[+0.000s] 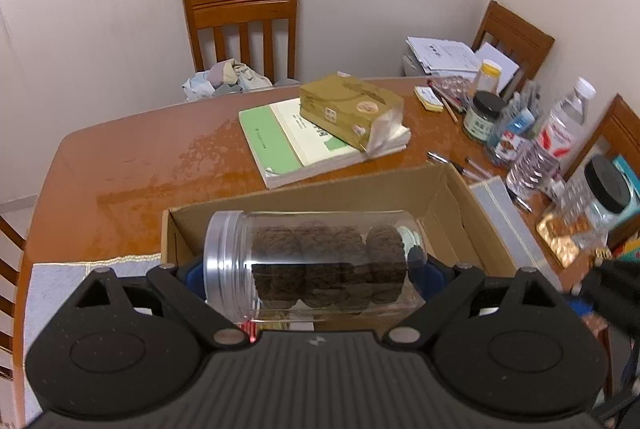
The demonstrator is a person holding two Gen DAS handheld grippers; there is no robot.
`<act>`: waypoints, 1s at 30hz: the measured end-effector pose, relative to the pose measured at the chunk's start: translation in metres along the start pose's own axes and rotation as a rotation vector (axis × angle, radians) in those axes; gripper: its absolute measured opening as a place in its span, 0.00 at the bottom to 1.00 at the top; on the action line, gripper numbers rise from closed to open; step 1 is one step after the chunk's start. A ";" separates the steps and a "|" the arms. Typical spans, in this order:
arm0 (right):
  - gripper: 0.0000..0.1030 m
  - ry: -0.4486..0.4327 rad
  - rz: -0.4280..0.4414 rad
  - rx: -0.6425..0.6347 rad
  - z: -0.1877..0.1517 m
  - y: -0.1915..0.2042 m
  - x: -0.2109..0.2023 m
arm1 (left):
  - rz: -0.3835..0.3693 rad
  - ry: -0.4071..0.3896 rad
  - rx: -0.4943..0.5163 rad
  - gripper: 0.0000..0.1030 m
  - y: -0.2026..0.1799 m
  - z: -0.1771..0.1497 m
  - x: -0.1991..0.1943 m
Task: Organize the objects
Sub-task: 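Carry the biscuit jar and white sock into the box and open both tools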
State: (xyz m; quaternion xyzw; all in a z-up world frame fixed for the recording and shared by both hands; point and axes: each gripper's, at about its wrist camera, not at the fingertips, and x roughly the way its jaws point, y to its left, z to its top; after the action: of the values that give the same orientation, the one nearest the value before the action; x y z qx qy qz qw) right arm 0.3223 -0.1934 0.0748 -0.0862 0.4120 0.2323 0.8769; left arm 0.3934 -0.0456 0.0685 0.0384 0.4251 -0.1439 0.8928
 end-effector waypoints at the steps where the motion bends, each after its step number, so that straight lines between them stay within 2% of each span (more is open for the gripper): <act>1: 0.76 0.000 0.009 -0.002 0.001 0.002 0.003 | 0.001 0.001 0.000 0.91 0.001 0.001 0.002; 4: 0.77 -0.014 0.028 -0.013 0.010 0.010 0.011 | 0.010 0.007 0.005 0.91 0.003 0.005 0.008; 6: 0.91 -0.032 0.039 -0.024 0.014 0.015 0.013 | 0.010 0.010 0.005 0.91 0.004 0.005 0.011; 8: 1.00 -0.049 0.041 -0.023 0.016 0.018 0.015 | 0.008 0.015 0.001 0.91 0.005 0.006 0.015; 19: 1.00 -0.021 0.030 0.079 0.003 0.002 0.015 | -0.014 0.045 0.029 0.91 -0.006 0.012 0.039; 30: 1.00 -0.024 -0.040 0.158 -0.010 -0.011 0.005 | -0.023 0.084 0.049 0.91 -0.017 0.020 0.074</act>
State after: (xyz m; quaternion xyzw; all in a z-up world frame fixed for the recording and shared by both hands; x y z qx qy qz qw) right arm 0.3235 -0.2052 0.0642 -0.0222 0.4167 0.1828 0.8902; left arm 0.4476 -0.0822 0.0255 0.0613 0.4592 -0.1627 0.8711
